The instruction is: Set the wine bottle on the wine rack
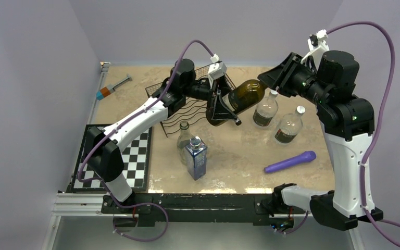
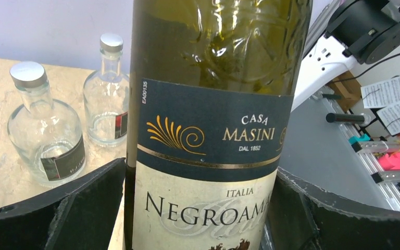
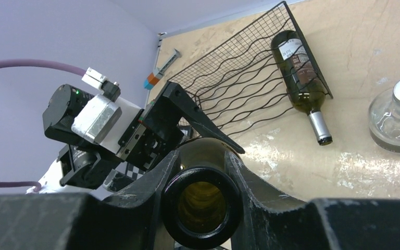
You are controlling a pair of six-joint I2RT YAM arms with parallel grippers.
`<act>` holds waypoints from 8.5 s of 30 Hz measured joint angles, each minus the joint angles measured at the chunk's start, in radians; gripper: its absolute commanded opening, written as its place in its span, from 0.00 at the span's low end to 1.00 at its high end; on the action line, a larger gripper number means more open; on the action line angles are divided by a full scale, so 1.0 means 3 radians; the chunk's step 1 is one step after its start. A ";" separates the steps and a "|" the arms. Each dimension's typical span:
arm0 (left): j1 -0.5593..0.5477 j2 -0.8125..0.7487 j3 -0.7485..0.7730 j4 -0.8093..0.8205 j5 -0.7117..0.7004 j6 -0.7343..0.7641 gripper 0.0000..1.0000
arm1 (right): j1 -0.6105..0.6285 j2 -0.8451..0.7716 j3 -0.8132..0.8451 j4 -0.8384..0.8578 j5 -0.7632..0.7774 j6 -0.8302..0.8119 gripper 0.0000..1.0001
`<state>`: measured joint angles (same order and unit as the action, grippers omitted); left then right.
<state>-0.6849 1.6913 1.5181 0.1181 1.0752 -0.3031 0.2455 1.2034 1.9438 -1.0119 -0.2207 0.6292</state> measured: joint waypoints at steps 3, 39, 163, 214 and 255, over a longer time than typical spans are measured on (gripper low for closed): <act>0.0000 -0.0001 0.0000 -0.0130 0.0005 0.0113 0.98 | -0.0010 0.0008 -0.0018 0.0006 -0.0006 0.0022 0.00; -0.0052 -0.0056 0.0473 -0.1441 -0.0975 0.1633 0.00 | -0.0027 0.0177 -0.0092 0.0383 -0.0399 -0.0065 0.82; -0.0167 -0.0229 -0.0469 0.1677 -0.3189 0.4435 0.99 | 0.0615 -0.0061 -0.1339 -0.0214 0.0805 -0.1539 0.00; 0.1902 -0.0395 -0.0521 -0.2144 -0.3695 -0.1258 0.94 | 0.1167 0.0193 -0.3745 0.1726 0.0633 -0.1375 0.00; 0.1902 -0.0478 -0.0933 -0.1853 -0.3246 -0.1274 0.92 | 0.1172 0.2010 -0.2982 0.3588 0.0591 -0.1202 0.00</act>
<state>-0.1143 1.5478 1.2381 -0.4377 0.1013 -0.6853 0.5972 1.8065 1.0492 0.0647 -0.0433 0.2687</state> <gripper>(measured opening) 0.922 0.364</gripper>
